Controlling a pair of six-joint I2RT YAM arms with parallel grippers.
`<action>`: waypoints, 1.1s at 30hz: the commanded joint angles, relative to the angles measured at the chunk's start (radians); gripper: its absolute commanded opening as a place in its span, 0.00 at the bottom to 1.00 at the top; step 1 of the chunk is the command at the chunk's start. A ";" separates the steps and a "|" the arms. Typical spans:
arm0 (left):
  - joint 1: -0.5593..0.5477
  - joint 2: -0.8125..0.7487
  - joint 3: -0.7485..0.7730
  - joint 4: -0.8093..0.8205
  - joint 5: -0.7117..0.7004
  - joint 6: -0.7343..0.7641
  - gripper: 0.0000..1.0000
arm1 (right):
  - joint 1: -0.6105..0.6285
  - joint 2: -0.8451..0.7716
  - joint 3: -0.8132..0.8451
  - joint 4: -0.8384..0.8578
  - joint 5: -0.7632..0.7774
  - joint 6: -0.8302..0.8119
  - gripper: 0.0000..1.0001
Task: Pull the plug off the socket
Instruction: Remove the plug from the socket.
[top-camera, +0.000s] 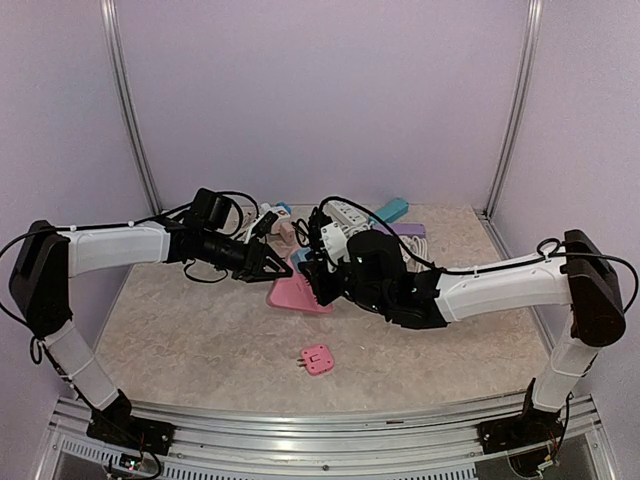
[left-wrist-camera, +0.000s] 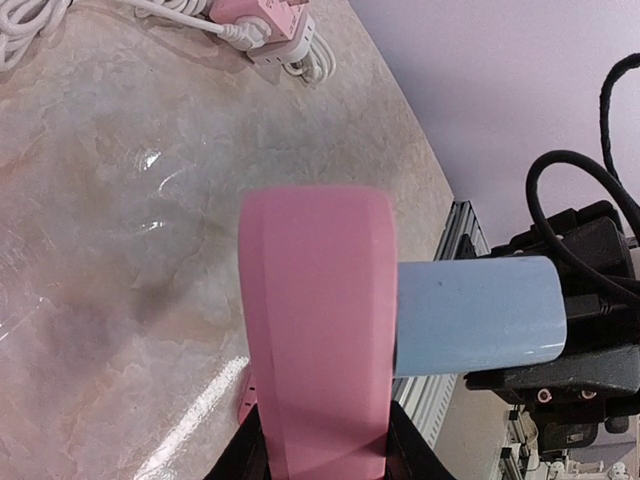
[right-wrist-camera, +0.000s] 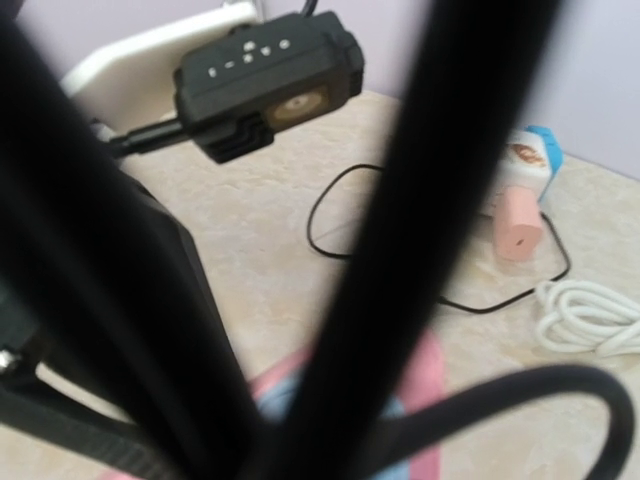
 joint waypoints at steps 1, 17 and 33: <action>-0.007 -0.036 -0.013 0.028 0.035 0.047 0.10 | -0.040 -0.029 -0.055 0.126 -0.099 0.098 0.00; -0.011 -0.035 -0.005 0.007 0.006 0.054 0.09 | -0.061 -0.025 -0.084 0.155 -0.138 0.120 0.00; 0.020 -0.012 -0.005 0.004 0.007 0.013 0.08 | 0.028 0.014 -0.011 0.044 0.081 -0.001 0.00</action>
